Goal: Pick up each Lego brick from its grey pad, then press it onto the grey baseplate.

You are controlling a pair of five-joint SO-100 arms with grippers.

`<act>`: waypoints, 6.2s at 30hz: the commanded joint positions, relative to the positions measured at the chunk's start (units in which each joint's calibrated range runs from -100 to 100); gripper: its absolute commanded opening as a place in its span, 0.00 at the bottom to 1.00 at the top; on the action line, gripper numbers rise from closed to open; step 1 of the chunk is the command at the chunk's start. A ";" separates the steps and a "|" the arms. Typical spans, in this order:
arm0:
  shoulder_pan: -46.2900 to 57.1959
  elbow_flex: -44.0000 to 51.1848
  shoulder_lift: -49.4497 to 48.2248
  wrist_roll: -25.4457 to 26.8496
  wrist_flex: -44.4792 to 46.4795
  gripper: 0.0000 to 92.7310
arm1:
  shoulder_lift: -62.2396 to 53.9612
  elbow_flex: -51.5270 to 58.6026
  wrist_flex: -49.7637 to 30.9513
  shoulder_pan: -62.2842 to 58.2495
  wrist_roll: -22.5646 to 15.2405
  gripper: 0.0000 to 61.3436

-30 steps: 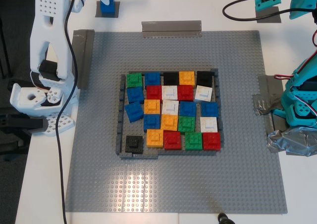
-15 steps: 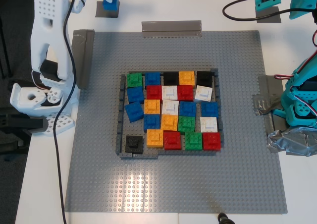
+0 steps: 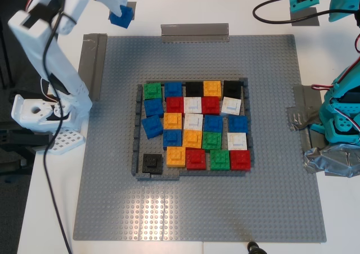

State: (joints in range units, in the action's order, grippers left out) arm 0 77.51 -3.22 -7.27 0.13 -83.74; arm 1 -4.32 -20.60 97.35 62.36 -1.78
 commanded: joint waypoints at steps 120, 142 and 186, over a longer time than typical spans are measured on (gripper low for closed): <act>-1.45 3.17 -4.58 0.24 -0.39 0.00 | -29.24 59.74 -28.75 -72.77 -2.64 0.00; -1.52 3.17 -4.58 -0.06 -0.39 0.00 | -29.59 53.42 -24.11 -72.63 -3.91 0.28; -1.45 3.90 -4.66 0.04 -0.39 0.00 | -15.85 54.23 -24.28 -35.85 9.52 0.00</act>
State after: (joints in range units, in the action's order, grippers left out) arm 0 76.10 -2.44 -9.30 0.13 -83.74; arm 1 -21.59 35.11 73.29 25.00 7.31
